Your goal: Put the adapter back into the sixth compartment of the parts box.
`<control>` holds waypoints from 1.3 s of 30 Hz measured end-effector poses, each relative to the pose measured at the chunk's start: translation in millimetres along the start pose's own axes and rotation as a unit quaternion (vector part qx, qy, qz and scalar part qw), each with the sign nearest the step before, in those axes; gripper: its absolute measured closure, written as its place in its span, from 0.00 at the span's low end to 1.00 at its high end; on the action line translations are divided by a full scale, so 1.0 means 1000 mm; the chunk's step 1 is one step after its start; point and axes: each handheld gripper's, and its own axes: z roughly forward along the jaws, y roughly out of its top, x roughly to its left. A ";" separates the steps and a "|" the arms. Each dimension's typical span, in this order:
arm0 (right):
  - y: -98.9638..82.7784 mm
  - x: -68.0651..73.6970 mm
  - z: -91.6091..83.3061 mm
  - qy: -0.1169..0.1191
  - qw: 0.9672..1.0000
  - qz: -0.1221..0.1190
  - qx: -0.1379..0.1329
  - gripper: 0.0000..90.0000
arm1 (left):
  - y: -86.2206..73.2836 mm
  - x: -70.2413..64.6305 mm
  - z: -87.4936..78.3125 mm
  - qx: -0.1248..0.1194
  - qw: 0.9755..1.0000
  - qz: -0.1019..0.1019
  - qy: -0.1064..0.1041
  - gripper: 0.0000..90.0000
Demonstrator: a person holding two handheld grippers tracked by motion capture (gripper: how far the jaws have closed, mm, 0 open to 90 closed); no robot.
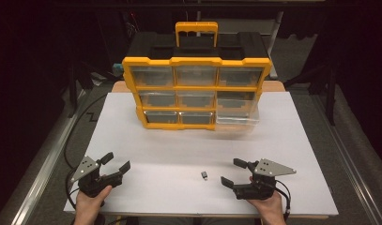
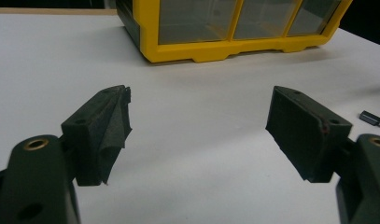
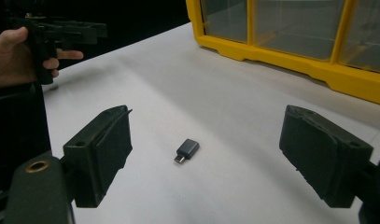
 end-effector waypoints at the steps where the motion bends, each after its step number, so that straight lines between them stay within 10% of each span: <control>1: 0.000 0.000 0.000 0.000 1.000 0.000 0.000 0.19 | 0.000 0.000 0.000 0.000 1.000 0.000 0.000 0.25; 21: 0.007 0.014 0.039 0.020 1.000 -0.022 -0.011 0.24 | 0.000 0.000 0.000 0.000 1.000 0.001 -0.003 0.25; 39: 0.019 0.021 0.066 0.005 0.999 -0.026 0.034 0.26 | 0.000 0.000 0.000 0.002 1.000 0.000 -0.006 0.25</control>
